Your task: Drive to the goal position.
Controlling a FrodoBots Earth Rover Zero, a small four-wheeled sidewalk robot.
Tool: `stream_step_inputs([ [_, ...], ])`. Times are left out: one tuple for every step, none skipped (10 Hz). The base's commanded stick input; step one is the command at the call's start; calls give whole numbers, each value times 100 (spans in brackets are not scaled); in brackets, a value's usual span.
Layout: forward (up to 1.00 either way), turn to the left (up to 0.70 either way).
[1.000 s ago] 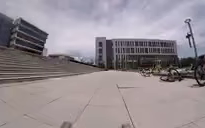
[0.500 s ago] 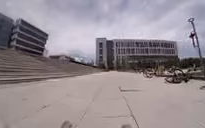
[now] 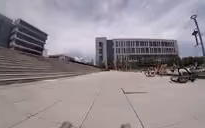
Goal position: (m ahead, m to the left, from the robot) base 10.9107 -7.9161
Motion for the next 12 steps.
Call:
stream_step_inputs([
  [70,-3],
  [70,0],
  [70,0],
  [70,0],
  [70,0],
  [70,0],
  [70,0],
  [70,0],
  [70,0],
  [70,0],
  [70,0],
  [70,-1],
])
